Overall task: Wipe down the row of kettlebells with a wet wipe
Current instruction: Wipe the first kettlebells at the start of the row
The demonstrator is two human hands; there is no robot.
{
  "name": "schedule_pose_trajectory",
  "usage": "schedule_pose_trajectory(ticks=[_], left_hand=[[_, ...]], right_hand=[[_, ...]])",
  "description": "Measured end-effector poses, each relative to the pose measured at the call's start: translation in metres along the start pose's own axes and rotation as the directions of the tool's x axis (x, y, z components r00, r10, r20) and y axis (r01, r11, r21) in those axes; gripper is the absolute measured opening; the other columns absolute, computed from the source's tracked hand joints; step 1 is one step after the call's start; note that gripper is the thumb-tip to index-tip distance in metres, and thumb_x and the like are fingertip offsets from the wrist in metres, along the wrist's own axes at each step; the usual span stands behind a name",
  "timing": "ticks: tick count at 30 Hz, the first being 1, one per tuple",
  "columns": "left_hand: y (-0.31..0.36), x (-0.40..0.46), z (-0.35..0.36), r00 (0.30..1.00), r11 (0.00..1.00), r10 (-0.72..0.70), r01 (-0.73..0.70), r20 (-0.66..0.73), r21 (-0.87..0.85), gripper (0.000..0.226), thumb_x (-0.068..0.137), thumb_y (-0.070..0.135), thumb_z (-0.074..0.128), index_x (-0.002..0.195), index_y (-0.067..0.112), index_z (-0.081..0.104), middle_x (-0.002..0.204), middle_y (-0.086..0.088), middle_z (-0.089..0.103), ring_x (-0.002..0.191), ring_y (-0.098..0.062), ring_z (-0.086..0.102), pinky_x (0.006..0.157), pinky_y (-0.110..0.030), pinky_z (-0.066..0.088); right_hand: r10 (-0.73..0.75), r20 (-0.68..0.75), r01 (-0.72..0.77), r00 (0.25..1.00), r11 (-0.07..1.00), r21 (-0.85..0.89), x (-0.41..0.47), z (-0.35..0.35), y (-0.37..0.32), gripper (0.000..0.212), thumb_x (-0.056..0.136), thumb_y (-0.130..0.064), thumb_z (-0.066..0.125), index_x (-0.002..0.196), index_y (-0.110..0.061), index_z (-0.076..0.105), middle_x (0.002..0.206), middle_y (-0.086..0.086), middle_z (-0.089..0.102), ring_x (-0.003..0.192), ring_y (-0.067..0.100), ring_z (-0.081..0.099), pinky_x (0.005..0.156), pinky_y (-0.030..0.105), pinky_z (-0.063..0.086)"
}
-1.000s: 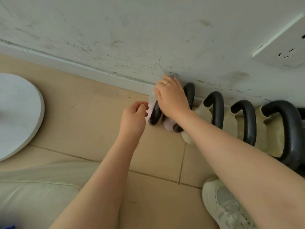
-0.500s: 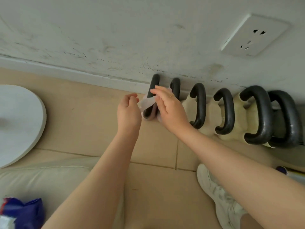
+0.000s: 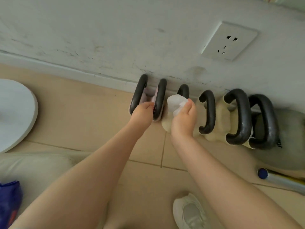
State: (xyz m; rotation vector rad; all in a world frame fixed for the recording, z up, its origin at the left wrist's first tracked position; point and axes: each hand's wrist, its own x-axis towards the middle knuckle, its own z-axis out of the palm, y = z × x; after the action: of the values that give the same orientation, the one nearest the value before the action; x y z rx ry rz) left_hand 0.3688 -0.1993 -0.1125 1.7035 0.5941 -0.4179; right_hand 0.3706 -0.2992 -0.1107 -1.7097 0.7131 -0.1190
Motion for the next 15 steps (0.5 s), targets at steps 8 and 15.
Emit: schedule_pose_trajectory(ticks=[8,15], left_hand=[[-0.006,0.014,0.002,0.992,0.973,-0.079,0.056,-0.097,-0.224,0.035,0.094,0.012,0.036,0.123,0.008,0.056,0.104,-0.006,0.065,0.095,-0.019,0.061,0.097,-0.037,0.048],[-0.012,0.015,-0.006,0.997,0.967,-0.068,0.058,-0.032,-0.249,0.021,0.094,0.025,0.042,0.102,0.023,0.062,0.088,0.005,0.061,0.089,-0.012,0.058,0.087,-0.028,0.046]], right_hand=[[-0.053,0.282,0.091,0.958,0.988,-0.124,0.001,0.036,0.021,0.037,0.100,-0.023,0.026,0.127,-0.008,0.047,0.111,0.005,0.057,0.103,0.021,0.054,0.097,0.034,0.041],[0.277,0.481,-0.352,0.832,0.933,0.070,0.034,0.060,0.038,0.052,0.084,-0.043,0.038,0.132,-0.024,0.044,0.131,0.006,0.053,0.118,0.022,0.050,0.105,0.045,0.038]])
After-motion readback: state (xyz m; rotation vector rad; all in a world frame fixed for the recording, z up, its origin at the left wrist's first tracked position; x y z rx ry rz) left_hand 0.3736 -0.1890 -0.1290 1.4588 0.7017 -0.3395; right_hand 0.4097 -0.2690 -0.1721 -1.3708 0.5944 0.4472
